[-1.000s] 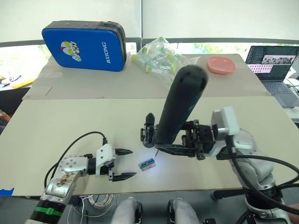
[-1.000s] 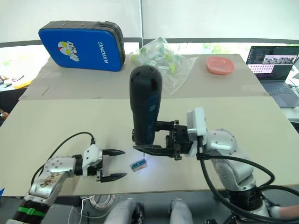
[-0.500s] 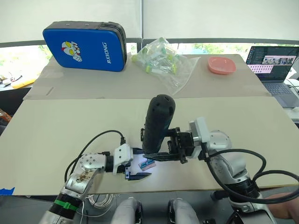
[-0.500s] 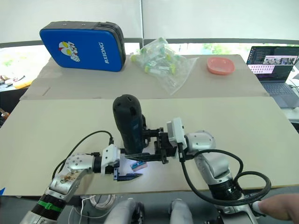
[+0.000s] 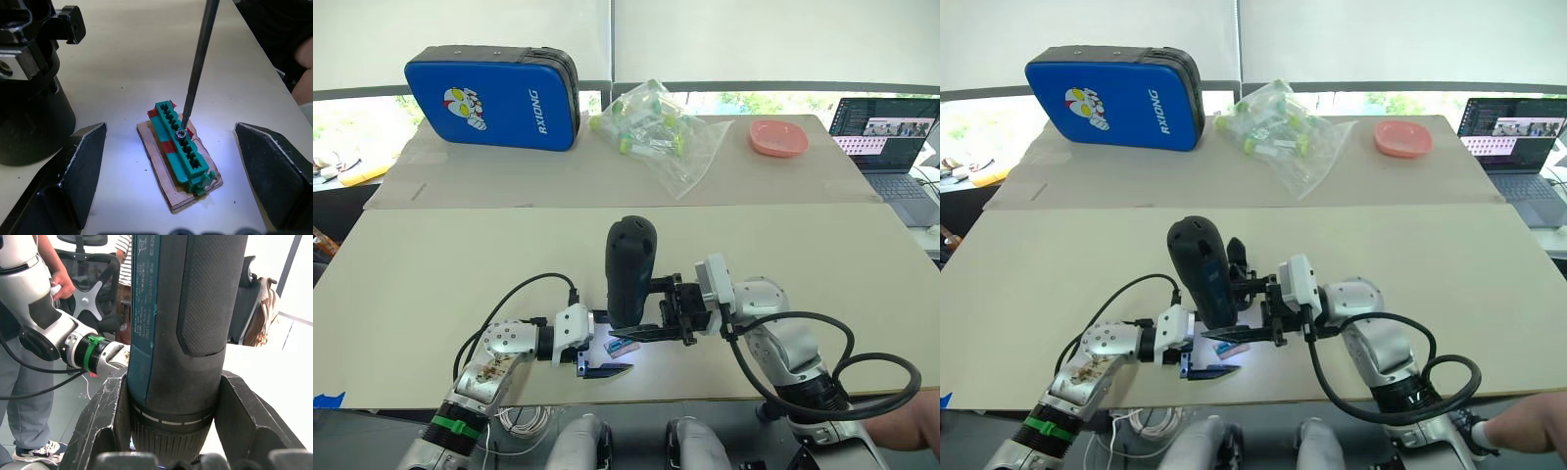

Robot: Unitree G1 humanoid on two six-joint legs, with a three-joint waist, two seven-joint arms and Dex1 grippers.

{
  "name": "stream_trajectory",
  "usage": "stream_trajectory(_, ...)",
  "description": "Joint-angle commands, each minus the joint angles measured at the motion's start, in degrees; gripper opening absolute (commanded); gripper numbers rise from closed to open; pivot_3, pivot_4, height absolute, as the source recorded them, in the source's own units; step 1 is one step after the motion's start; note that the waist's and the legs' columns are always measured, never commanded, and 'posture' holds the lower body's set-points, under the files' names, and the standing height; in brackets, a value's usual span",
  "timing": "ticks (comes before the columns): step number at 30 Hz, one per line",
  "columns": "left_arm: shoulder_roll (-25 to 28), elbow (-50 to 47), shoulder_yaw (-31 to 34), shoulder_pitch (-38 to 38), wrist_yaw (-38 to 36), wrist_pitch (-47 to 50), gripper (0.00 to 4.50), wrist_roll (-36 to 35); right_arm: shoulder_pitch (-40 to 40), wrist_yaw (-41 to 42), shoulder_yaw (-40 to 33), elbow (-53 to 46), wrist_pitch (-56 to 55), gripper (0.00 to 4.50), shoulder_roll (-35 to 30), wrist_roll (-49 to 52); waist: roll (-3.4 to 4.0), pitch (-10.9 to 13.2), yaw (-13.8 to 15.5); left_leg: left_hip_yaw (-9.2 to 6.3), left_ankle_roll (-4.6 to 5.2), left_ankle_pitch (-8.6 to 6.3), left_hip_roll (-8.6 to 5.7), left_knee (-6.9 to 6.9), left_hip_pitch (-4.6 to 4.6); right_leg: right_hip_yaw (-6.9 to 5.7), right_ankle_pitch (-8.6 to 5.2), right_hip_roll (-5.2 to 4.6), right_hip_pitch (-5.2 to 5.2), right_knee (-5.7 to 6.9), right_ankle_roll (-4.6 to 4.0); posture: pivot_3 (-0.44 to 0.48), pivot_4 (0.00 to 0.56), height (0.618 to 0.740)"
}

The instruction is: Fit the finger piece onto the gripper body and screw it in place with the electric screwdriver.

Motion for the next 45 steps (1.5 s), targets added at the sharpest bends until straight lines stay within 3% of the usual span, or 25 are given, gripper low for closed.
stream_trajectory(1, -0.1, 2.7, -2.5, 1.6, 0.3, 0.5, 4.42, 2.1, -1.8, 0.3, -0.7, -1.4, -2.1, 1.97, 0.7, 1.0, 0.02, 0.0, 0.0, 0.0, 0.0, 0.0, 0.0, 0.0, 0.0, 0.0, 0.0, 0.0, 0.0, 0.0, 0.0, 0.0, 0.15, 0.74)
stream_trajectory(45, 2.1, -1.3, -2.2, 2.9, 1.1, 4.7, 4.42, 1.5, -1.6, 0.6, 0.6, -1.0, -1.1, 1.97, 0.2, 0.8, 0.08, -0.1, -0.6, 0.0, -0.02, 0.0, 0.02, -0.03, 0.07, 0.0, 0.0, 0.01, 0.01, 0.02, 0.0, 0.0, 0.15, 0.74)
